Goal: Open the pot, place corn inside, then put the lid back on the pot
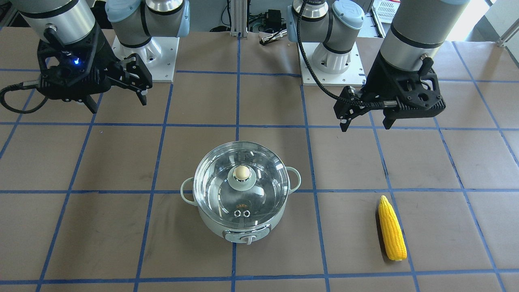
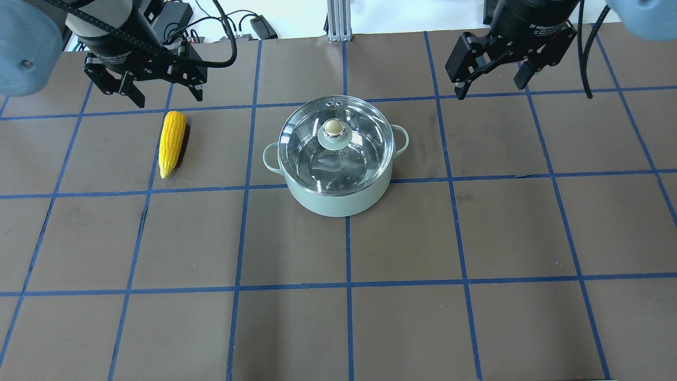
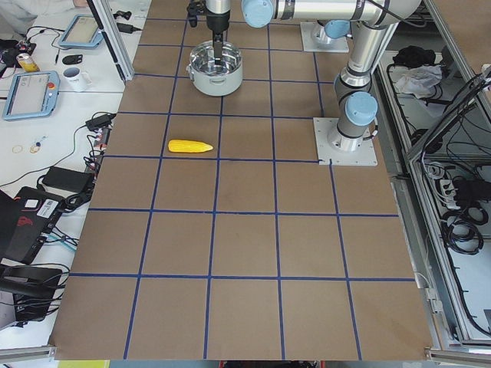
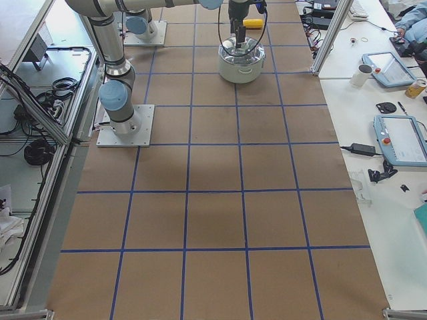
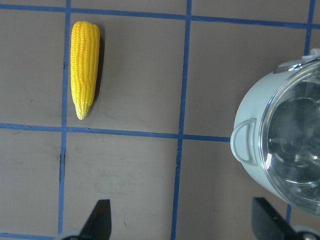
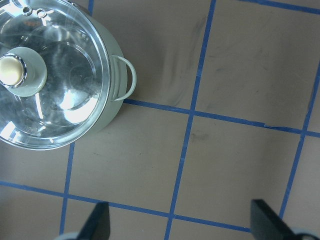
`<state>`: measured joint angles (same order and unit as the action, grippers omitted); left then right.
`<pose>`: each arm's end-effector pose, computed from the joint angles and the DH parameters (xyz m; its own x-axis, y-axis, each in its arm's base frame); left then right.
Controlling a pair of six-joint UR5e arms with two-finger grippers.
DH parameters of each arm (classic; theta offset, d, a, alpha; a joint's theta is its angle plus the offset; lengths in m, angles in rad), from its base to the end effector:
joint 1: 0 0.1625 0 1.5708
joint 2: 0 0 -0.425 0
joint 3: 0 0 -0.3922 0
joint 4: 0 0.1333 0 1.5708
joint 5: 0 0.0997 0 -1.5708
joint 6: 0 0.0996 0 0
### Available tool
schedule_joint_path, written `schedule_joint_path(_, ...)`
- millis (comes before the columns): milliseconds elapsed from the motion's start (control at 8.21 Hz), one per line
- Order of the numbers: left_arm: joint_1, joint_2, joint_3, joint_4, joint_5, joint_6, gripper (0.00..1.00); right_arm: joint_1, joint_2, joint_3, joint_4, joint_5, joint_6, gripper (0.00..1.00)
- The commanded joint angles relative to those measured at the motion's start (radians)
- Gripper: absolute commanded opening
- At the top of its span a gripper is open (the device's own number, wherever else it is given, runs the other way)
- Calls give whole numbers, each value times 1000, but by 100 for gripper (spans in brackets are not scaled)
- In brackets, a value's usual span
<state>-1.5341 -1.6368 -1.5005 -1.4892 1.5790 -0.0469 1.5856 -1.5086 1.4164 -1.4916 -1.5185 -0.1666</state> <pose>-0.1130 -0.5326 0.4976 -0.9965 -0.0840 -0.0041 -0.0834 0.9928 -0.0861 0.1462 -0.5158 0.5246 -0.9822 -0.1810 -0.0494 -0.1802 0.9834 -0.0215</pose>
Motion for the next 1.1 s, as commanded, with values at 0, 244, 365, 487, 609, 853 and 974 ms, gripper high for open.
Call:
schedule_joint_path(0, 98, -56, -1, 32, 0, 45, 100, 19, 37, 4, -75, 15, 135, 100)
schedule_joint_path(244, 169, -130, -4, 92, -1, 158, 100, 167, 131, -14, -184, -40, 353, 100)
schedule_joint_path(365, 183, -184, -4, 162, -1, 179, 100, 227, 193, -34, -246, -52, 475, 100)
schedule_joint_path(487, 210, -248, -6, 222, -1, 186, 100, 282, 253, -53, -313, -51, 568, 100)
schedule_joint_path(609, 230, -299, -6, 256, -1, 196, 100, 327, 304, -56, -378, -51, 658, 100)
schedule_joint_path(853, 241, -418, -4, 366, 0, 197, 100, 365, 367, -57, -443, -48, 746, 100)
schedule_joint_path(974, 241, -481, -4, 421, -2, 199, 100, 375, 376, -56, -443, -55, 768, 100)
